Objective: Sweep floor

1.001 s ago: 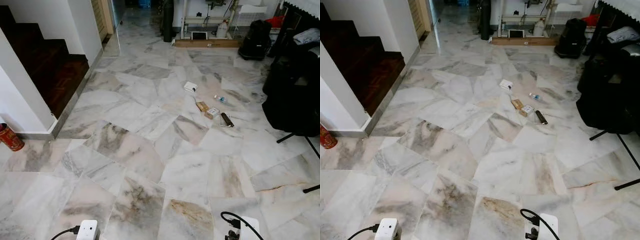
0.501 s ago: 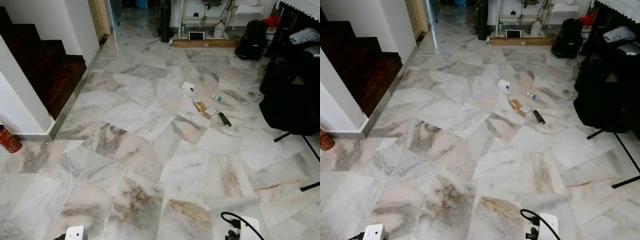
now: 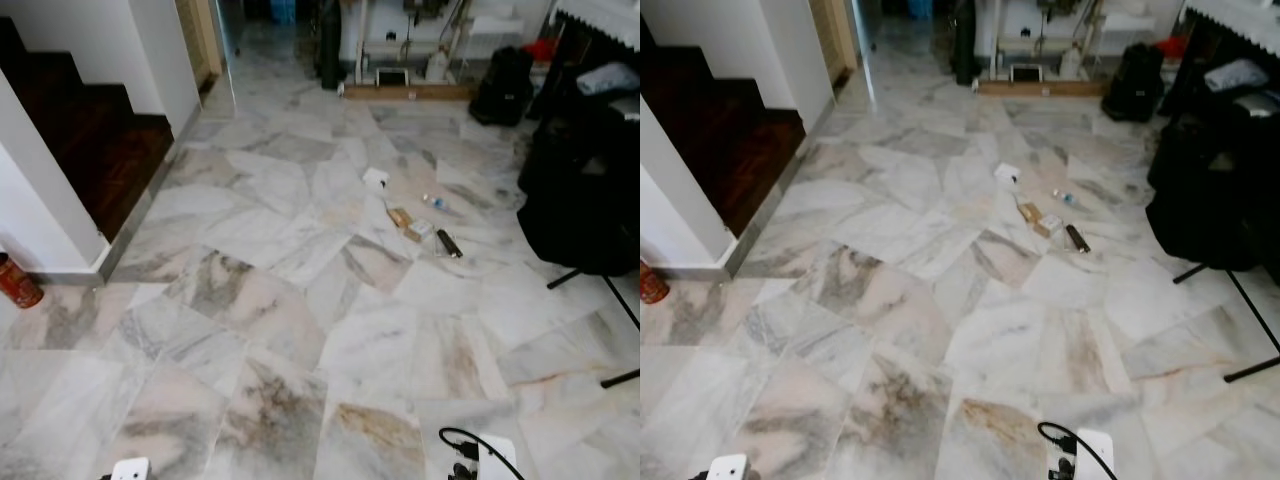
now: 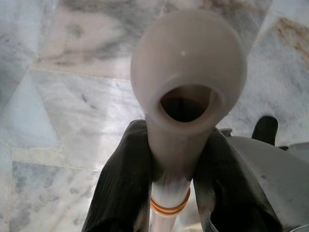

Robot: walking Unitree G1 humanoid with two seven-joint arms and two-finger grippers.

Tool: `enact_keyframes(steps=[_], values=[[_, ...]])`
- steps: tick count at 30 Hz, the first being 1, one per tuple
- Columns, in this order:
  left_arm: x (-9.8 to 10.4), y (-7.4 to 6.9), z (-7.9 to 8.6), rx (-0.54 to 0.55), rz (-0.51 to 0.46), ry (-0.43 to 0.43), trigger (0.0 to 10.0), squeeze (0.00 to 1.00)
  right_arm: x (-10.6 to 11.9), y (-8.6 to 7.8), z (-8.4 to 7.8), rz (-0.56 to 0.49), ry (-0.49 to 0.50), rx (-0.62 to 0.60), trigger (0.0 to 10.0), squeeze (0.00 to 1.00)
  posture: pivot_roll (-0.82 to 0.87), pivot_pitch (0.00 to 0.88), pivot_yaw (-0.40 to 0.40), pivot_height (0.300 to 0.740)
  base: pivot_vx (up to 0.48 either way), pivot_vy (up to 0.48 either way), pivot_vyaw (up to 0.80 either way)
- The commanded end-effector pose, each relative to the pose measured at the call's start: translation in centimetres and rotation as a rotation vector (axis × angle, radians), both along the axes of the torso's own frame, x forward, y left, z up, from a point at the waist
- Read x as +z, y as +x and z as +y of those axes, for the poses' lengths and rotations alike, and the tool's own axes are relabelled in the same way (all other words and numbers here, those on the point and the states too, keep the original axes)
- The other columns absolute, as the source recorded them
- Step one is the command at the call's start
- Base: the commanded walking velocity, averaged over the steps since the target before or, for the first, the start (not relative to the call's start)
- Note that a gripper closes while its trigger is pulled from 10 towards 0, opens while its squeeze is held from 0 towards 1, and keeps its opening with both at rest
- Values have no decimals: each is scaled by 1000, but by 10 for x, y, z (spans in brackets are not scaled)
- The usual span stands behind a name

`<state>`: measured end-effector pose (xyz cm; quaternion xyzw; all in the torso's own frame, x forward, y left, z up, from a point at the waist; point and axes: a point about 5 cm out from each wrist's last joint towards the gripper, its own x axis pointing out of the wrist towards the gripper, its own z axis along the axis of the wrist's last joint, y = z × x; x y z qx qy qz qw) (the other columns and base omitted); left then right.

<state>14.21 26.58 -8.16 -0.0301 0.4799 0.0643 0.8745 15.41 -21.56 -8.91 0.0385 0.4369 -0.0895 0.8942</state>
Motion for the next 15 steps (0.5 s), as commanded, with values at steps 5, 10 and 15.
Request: enact_keyframes(steps=[5,10,15], values=[[0,0,1,15,1,-15,10000,0,2,6,5,-22,-6,42,10000,0,-139,0,-5,740,312,0,108],[-4,4,-16,3,3,-33,10000,0,1,5,7,-20,9,24,10000,0,-137,0,-6,740,363,0,0],[-6,6,-27,-5,4,-44,10000,0,1,6,6,-23,15,14,10000,0,-135,0,-8,740,314,0,0]])
